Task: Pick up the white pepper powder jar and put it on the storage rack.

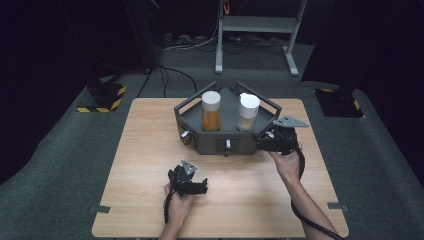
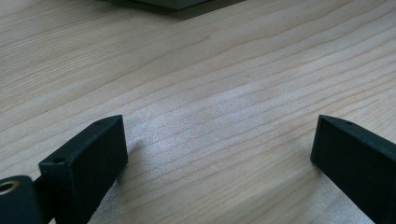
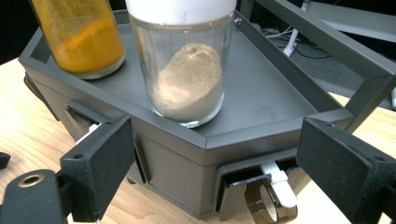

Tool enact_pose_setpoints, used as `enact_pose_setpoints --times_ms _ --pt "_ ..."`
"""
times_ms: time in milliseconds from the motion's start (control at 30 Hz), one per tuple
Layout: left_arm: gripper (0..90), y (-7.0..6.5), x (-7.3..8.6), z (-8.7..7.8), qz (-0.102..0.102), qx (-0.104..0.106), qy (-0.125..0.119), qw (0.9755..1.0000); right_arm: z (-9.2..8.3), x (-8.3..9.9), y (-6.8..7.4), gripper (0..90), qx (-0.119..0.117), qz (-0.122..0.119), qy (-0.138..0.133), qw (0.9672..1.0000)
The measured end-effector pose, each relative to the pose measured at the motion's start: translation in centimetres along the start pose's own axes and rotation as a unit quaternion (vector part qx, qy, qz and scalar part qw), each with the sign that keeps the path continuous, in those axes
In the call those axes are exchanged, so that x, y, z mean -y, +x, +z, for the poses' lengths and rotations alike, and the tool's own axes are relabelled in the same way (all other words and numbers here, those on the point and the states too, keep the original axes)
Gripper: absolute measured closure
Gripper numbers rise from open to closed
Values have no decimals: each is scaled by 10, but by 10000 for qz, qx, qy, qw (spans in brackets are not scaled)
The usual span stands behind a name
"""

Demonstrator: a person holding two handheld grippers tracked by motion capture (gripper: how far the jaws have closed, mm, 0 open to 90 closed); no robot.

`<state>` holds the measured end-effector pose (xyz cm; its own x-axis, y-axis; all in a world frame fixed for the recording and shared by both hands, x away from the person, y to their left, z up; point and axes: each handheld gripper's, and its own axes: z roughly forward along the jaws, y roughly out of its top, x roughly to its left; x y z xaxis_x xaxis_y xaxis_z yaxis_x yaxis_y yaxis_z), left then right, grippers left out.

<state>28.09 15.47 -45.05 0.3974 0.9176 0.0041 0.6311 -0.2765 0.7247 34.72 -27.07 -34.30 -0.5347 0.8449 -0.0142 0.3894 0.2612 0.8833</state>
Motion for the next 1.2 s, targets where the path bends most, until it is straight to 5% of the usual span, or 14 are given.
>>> enact_pose_setpoints --times_ms 1200 --pt "36 0 0 0 -6 0 -2 10000 -12 36 9 117 166 -218 134 9995"
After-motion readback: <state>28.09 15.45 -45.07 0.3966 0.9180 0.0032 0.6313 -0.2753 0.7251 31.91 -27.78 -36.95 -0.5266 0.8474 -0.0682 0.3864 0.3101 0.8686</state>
